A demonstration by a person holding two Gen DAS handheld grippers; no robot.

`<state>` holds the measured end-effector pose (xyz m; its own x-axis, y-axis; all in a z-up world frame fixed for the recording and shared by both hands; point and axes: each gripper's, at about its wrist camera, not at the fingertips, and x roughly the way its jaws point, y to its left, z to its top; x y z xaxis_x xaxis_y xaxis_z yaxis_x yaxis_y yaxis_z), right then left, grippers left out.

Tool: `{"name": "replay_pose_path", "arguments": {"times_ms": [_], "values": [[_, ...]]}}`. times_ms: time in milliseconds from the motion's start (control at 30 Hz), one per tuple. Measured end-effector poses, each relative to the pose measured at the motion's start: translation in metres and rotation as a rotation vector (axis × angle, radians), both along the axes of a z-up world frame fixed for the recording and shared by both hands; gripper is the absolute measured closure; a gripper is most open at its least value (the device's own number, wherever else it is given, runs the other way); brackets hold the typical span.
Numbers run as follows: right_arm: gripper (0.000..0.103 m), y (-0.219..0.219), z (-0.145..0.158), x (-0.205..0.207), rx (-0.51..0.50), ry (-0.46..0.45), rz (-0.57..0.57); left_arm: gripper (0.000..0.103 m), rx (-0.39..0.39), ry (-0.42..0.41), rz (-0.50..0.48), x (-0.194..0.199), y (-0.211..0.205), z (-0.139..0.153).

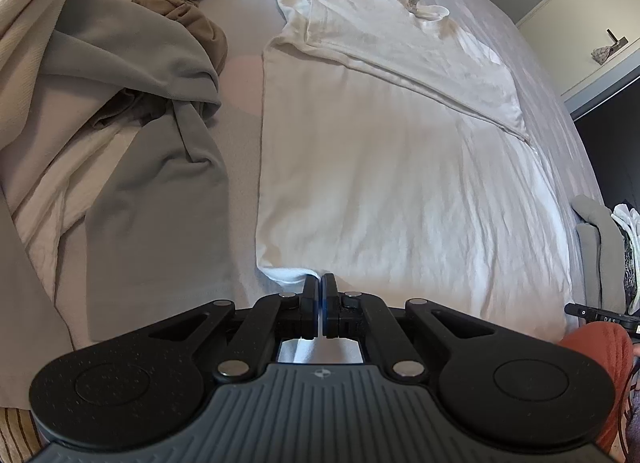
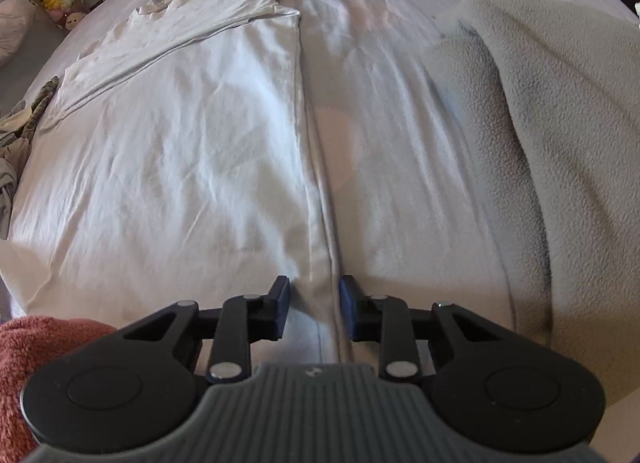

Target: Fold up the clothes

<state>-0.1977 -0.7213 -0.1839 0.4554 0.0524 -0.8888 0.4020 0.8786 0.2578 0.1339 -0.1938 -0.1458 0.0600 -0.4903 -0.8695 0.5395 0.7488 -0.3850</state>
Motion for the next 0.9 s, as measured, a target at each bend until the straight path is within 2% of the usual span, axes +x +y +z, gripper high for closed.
{"name": "replay_pose_path", "arguments": {"times_ms": [67, 167, 200, 333, 433, 533, 633, 733, 833, 900], "values": [[0.075, 0.001, -0.001, -0.003, 0.055, 0.000, 0.010, 0.103, 0.001, 0.001, 0.001, 0.001, -0.001, 0.000], [0.088, -0.001, -0.004, -0.009, 0.129, -0.018, -0.024, 0.103, 0.008, -0.002, -0.002, 0.001, -0.002, 0.000], [0.100, 0.000, -0.004, -0.010, 0.134, -0.026, -0.029, 0.103, 0.007, -0.004, -0.002, 0.000, -0.002, 0.000], [0.100, 0.001, -0.001, -0.012, 0.127, -0.054, -0.054, 0.103, -0.016, -0.014, 0.000, -0.002, 0.002, 0.004], [0.100, -0.005, 0.008, -0.012, 0.161, -0.102, -0.087, 0.103, -0.060, -0.046, -0.001, -0.005, 0.005, 0.014], [0.100, -0.010, 0.029, -0.009, 0.175, -0.170, -0.090, 0.103, -0.112, -0.081, 0.010, -0.005, 0.008, 0.025], [0.100, -0.015, 0.052, 0.003, 0.131, -0.223, -0.085, 0.103, -0.129, -0.104, 0.051, 0.001, 0.012, 0.031], [0.100, -0.026, 0.068, 0.019, 0.097, -0.269, -0.107, 0.103, -0.126, -0.149, 0.072, 0.012, 0.011, 0.036], [0.100, -0.037, 0.073, 0.043, 0.068, -0.294, -0.135, 0.103, -0.121, -0.214, 0.042, 0.023, -0.002, 0.044], [0.100, -0.040, 0.071, 0.060, 0.043, -0.302, -0.146, 0.103, -0.077, -0.273, 0.032, 0.030, -0.015, 0.048]]}}
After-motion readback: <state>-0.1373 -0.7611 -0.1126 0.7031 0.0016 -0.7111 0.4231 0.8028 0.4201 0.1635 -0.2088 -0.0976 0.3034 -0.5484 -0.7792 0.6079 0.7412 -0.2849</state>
